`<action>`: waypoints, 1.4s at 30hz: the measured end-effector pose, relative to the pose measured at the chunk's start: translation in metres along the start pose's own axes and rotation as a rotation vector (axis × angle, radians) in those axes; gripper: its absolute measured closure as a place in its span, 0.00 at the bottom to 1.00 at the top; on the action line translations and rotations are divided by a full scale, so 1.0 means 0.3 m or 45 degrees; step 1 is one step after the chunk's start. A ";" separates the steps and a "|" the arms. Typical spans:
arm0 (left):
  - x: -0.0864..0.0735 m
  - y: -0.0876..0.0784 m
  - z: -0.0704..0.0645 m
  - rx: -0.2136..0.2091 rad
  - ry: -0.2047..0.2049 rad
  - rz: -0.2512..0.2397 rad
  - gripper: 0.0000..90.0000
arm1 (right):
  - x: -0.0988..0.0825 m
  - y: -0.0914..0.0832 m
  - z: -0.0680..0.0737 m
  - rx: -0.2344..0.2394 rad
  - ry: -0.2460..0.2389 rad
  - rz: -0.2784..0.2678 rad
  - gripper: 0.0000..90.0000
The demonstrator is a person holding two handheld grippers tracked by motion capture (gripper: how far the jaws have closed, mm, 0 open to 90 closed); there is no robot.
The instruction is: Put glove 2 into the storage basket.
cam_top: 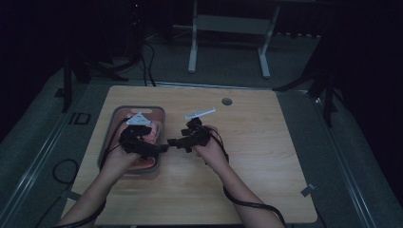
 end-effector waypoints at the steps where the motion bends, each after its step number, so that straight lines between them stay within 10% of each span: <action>1: 0.000 0.007 -0.012 -0.008 0.012 0.006 0.02 | -0.006 -0.007 -0.005 -0.001 -0.004 0.003 0.21; 42: -0.151 0.256 -0.383 -0.359 0.148 0.073 0.02 | -0.295 -0.291 -0.192 -0.022 -0.051 -0.003 0.19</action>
Point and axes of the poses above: each handheld gripper's, and its own axes: y roughly forward along the jaws, x roughly out of its top, z roughly to its left, the point moved 6 cm from there along y, roughly forward along the jaws, and after that the axes turned 15 degrees about -z, right-handed, at the moved point
